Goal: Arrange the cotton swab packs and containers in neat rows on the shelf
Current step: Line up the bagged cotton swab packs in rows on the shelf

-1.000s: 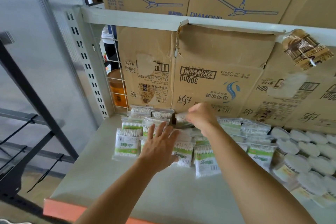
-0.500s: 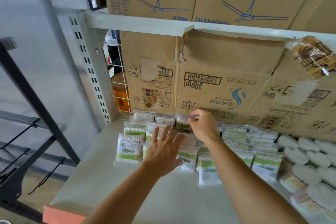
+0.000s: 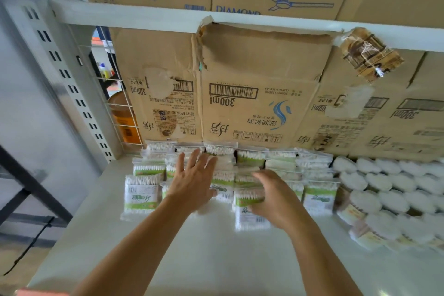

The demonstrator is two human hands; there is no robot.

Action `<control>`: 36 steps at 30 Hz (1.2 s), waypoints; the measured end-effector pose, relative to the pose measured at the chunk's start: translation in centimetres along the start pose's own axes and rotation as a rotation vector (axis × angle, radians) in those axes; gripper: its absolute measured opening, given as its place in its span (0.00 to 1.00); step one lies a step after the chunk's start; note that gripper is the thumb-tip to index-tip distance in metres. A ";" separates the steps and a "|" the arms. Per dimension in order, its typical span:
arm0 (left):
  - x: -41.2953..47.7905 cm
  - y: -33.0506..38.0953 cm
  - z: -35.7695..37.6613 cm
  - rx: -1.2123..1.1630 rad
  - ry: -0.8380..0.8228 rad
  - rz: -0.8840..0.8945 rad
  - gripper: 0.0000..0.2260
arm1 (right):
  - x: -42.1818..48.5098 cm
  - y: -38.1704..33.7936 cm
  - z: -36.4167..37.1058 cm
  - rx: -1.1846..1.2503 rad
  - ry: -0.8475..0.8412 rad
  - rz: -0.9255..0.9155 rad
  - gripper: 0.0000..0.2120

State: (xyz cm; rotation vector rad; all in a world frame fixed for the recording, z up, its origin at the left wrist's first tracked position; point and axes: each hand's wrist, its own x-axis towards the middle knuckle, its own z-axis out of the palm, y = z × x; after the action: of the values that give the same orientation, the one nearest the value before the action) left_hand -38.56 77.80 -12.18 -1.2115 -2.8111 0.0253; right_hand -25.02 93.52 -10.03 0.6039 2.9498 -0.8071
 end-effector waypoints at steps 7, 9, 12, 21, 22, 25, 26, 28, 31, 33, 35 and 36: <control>-1.4 1.3 -0.3 -0.058 0.044 -0.026 0.40 | 0.1 -1.1 1.2 -0.219 -0.101 -0.010 0.48; -2.3 1.7 -0.1 -0.115 0.115 -0.014 0.39 | 0.8 -1.4 0.8 -0.260 -0.125 -0.020 0.53; -3.8 2.3 1.0 -0.253 0.309 -0.003 0.27 | 1.8 -1.5 0.3 -0.327 -0.163 -0.041 0.57; -5.6 6.2 3.3 -0.538 0.022 -0.077 0.26 | 0.0 -0.6 1.0 -0.342 -0.049 -0.119 0.38; -5.5 6.3 3.4 -0.552 0.024 -0.085 0.26 | -0.3 -0.4 1.2 -0.323 -0.030 -0.132 0.37; -5.2 6.7 3.5 -0.567 0.045 -0.068 0.20 | -1.6 0.4 2.0 -0.253 0.031 -0.160 0.37; -5.2 6.7 3.5 -0.556 0.047 -0.059 0.19 | -2.0 0.6 2.3 -0.232 0.051 -0.164 0.37; -5.0 6.7 3.7 -0.545 0.053 -0.052 0.19 | -2.7 0.8 2.5 -0.187 0.081 -0.165 0.36; -4.8 6.3 3.9 -0.569 0.042 -0.046 0.20 | -3.1 1.0 2.6 -0.156 0.124 -0.179 0.35; -4.6 5.8 3.8 -0.581 0.021 -0.039 0.20 | -2.9 1.1 2.6 -0.159 0.132 -0.196 0.35; -4.4 5.2 3.6 -0.595 0.005 -0.055 0.21 | -2.6 1.2 2.5 -0.171 0.112 -0.188 0.36; -4.2 4.9 3.4 -0.607 -0.001 -0.067 0.21 | -2.3 1.1 2.3 -0.182 0.091 -0.176 0.37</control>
State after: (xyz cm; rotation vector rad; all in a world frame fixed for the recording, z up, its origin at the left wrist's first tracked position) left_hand -32.38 78.17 -16.13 -1.1882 -2.9504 -0.8866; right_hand -22.62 92.42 -12.32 0.3851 3.1476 -0.5235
